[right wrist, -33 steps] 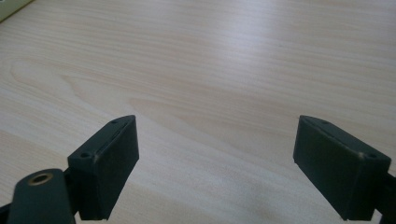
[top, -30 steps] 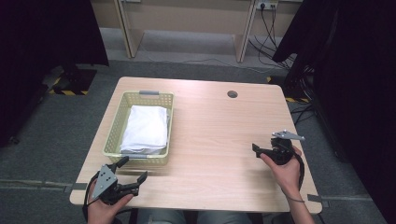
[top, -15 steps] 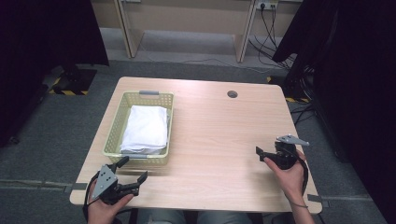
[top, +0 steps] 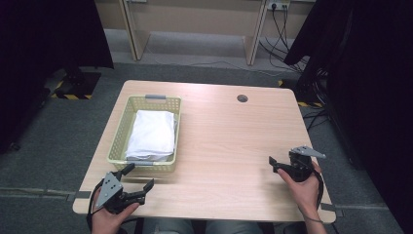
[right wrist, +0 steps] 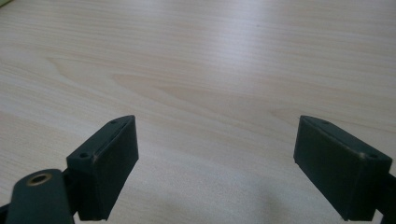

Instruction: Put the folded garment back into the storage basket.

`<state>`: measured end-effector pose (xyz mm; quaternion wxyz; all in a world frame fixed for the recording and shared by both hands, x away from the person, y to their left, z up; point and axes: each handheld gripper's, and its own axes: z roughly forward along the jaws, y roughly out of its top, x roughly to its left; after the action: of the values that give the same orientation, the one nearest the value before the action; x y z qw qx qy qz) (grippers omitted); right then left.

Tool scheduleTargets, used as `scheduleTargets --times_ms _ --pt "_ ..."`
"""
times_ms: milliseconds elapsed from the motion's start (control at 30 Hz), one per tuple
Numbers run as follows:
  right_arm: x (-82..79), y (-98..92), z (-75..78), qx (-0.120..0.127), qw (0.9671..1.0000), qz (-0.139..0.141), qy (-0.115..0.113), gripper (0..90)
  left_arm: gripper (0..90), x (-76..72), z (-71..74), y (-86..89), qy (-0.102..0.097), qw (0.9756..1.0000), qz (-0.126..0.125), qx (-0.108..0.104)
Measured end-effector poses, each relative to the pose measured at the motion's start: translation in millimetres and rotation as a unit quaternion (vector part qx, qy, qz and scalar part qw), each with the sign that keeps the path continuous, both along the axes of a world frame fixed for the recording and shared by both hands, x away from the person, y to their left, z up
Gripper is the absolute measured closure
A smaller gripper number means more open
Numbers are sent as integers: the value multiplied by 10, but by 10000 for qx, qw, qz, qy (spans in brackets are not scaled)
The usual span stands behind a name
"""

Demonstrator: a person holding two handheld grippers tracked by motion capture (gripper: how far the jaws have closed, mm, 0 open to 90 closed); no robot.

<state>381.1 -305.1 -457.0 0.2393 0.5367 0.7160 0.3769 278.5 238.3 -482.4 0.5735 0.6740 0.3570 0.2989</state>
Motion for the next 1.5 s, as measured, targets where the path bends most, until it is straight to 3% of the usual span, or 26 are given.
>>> scheduleTargets --times_ms 1067,1300,1500 --pt "-82 7 -168 -86 9999 -33 -128 139 118 -2 -1 -3 -7 10000 19 -13" --pt "-77 15 -170 -134 9998 -52 -110 139 116 -10 -4 12 -32 9999 67 -98" --pt "-84 21 -169 -157 9998 -59 -138 140 116 -17 -3 -11 -76 10000 56 -4"
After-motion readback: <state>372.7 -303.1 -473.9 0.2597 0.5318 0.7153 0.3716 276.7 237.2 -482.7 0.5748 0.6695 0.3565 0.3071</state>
